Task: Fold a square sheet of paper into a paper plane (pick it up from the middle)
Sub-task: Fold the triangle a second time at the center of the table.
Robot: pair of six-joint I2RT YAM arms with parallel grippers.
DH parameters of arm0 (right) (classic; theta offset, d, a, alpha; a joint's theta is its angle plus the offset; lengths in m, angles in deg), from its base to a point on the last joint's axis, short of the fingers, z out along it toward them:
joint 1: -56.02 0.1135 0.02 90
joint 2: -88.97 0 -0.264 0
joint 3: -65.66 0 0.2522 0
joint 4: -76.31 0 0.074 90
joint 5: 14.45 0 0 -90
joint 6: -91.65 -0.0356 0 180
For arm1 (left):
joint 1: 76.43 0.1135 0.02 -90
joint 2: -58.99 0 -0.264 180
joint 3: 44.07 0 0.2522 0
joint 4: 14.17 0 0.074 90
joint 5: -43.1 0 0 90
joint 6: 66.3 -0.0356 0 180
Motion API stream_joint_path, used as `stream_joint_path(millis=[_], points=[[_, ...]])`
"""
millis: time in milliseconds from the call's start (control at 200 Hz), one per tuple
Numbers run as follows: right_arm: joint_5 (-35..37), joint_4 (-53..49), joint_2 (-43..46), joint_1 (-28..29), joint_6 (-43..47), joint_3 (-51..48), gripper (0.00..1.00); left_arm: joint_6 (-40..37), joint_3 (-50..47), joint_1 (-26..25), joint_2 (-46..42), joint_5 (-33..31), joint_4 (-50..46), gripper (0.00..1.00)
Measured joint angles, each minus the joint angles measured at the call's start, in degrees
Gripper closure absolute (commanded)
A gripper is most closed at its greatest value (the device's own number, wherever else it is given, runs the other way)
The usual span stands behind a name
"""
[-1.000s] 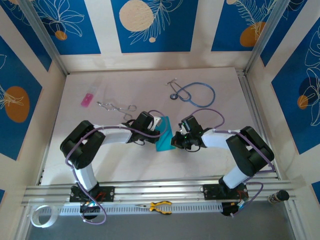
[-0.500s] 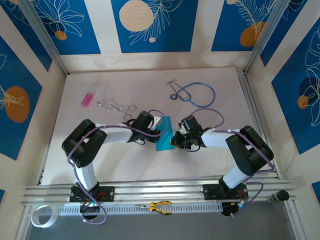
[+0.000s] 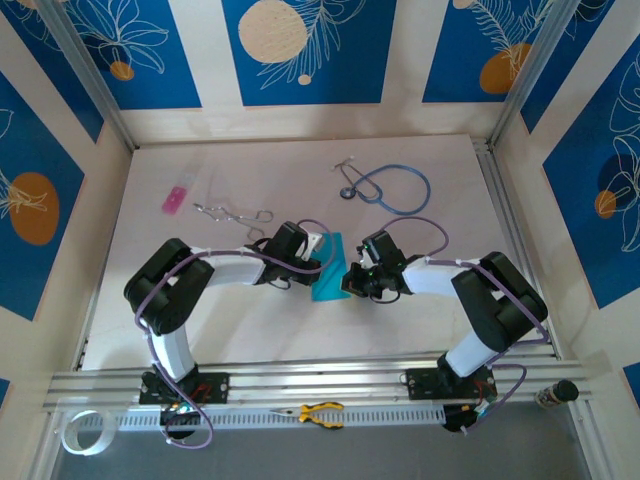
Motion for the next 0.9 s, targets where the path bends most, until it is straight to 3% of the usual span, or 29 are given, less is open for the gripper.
stream_joint_path(millis=[465,635,900], points=[[1.46,2.78,6.08,0.17,-2.38,-1.09,1.0,1.25,-0.96,0.11,-0.02,0.42,1.84,1.0],[5.99,6.1,3.15,4.72,-4.11,-0.59,1.0,1.42,-0.96,0.2,-0.02,0.61,1.84,1.0],[5.55,14.12,-3.5,4.9,-8.26,0.33,1.0,1.4,-0.96,0.22,-0.02,0.63,1.81,1.0]])
